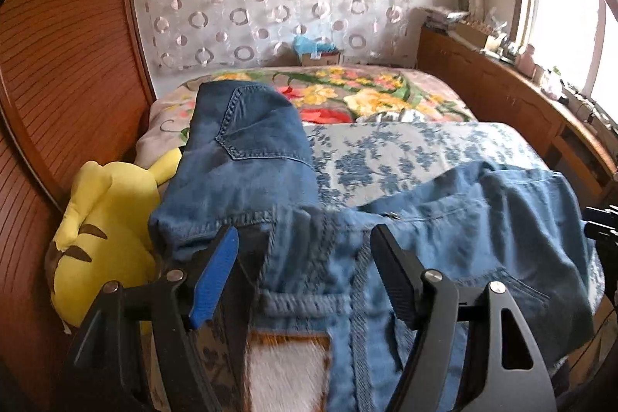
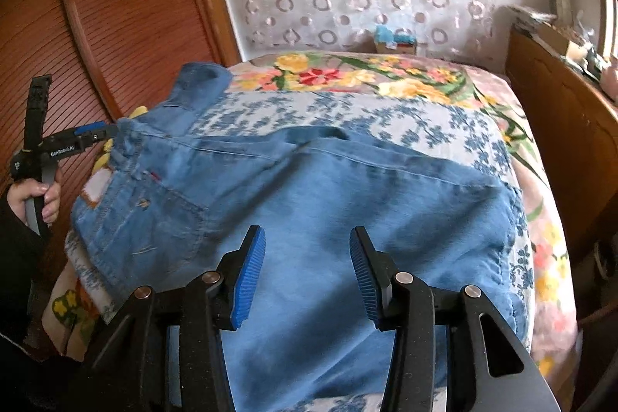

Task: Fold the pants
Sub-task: 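Grasp the jeans back pocket edge with the left tool and lift, then open the left tool and release the jeans onto the bed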

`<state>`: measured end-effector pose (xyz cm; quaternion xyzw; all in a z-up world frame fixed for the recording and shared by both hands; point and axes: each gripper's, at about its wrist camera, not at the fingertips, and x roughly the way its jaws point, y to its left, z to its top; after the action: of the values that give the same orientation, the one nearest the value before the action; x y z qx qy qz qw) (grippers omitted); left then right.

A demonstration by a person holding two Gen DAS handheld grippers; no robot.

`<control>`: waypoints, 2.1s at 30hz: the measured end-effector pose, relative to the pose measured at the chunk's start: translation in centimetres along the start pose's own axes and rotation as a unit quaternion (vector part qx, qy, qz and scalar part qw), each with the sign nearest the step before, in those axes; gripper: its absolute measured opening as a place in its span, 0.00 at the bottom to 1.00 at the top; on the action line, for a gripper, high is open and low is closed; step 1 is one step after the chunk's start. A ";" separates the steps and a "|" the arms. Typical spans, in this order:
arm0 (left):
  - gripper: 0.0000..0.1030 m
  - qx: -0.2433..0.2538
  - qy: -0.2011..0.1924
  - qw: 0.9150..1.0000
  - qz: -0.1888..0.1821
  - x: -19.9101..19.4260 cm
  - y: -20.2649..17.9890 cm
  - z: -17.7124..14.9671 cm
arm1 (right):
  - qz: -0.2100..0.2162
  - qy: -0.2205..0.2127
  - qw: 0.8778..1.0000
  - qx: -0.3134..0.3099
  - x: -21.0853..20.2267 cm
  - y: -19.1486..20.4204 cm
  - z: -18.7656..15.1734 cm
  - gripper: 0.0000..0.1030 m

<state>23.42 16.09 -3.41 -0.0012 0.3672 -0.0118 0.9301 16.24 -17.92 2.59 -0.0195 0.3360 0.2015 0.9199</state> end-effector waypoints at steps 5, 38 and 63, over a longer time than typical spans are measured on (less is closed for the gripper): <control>0.70 0.006 0.024 1.000 0.003 2.3 0.3 0.3 | -0.012 0.007 1.000 0.020 1.2 -1.6 0.6 0.46; 0.76 -0.027 -0.040 0.999 -0.020 -4.0 0.9 0.7 | -0.119 0.002 0.989 0.091 -2.2 -9.6 -2.5 0.46; 0.77 0.028 -0.029 0.994 -0.104 -5.2 -10.7 -2.9 | -0.113 0.025 0.981 0.155 -3.7 -10.7 -8.2 0.46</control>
<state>17.44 5.57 -1.88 -0.0139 0.3375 -0.1189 0.9337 12.79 -30.51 -2.47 0.0809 0.3814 0.0409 0.9200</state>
